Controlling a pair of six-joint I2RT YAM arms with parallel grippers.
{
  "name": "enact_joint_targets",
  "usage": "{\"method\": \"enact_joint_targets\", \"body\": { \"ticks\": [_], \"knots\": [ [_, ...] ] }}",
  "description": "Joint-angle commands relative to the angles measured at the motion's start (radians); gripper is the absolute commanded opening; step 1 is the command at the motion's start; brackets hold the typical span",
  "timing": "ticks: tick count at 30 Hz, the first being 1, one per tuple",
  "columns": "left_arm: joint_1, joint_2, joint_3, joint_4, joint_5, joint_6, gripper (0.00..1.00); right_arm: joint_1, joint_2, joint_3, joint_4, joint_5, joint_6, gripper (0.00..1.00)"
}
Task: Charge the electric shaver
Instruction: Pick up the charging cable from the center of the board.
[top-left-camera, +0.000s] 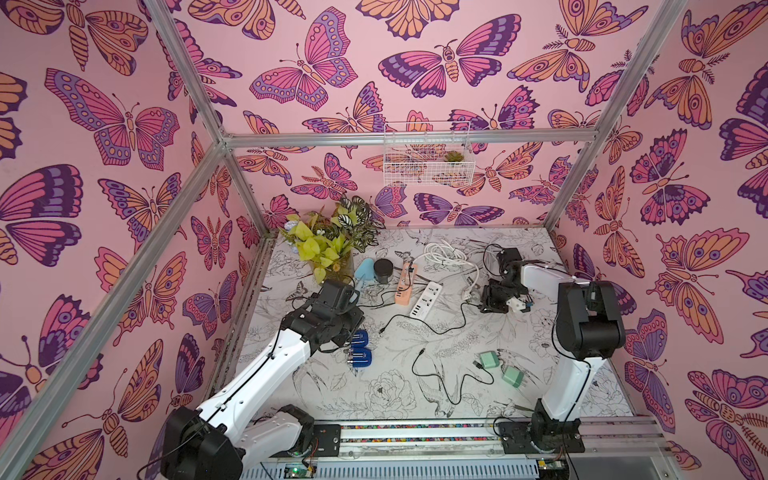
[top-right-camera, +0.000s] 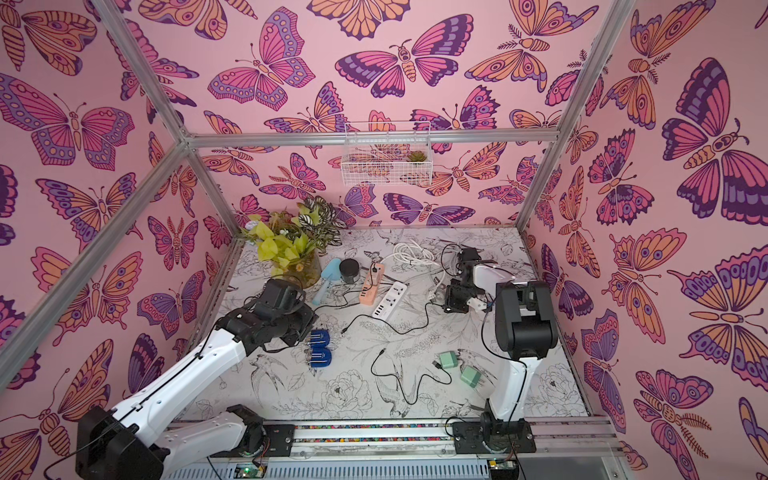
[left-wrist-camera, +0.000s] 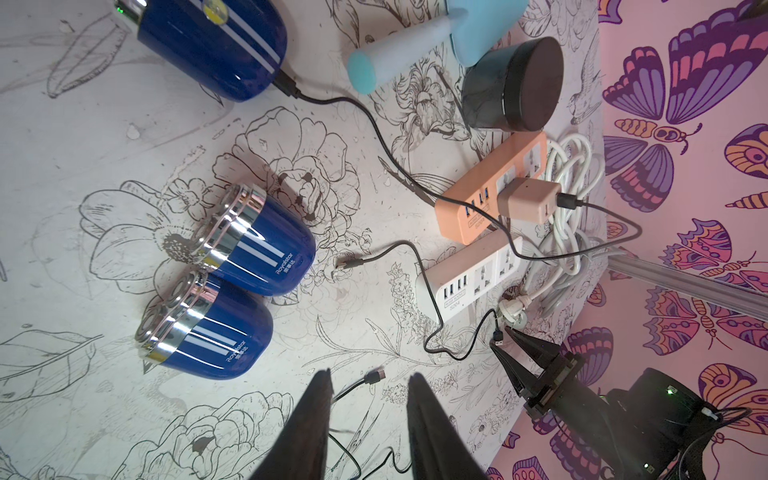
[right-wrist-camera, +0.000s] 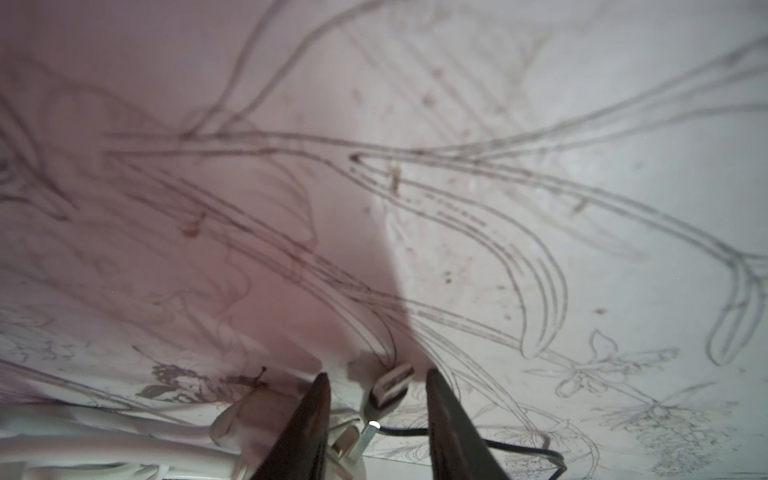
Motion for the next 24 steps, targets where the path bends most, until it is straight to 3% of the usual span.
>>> {"method": "enact_joint_targets", "body": {
  "ticks": [1,2,5,10,19,24],
  "knots": [
    [-0.006,-0.001,0.004,-0.023,-0.023,0.011,0.33,-0.002,0.037,-0.004,-0.042,0.014,0.002,0.39],
    [-0.006,0.0,0.006,-0.023,-0.023,0.009,0.33,-0.002,0.034,-0.003,-0.059,0.014,0.002,0.37],
    [-0.007,0.01,0.013,-0.024,-0.023,0.009,0.31,-0.002,0.023,0.006,-0.132,0.022,0.002,0.15],
    [-0.01,0.025,0.026,-0.023,-0.026,0.003,0.29,-0.002,-0.007,0.014,-0.243,0.051,-0.013,0.0],
    [-0.022,0.032,0.044,0.021,0.023,-0.014,0.29,0.026,-0.158,-0.018,-0.246,-0.002,-0.118,0.0],
    [-0.056,0.086,0.009,0.462,0.256,0.024,0.37,0.107,-0.289,-0.013,-0.251,-0.08,-0.148,0.0]
  ]
}}
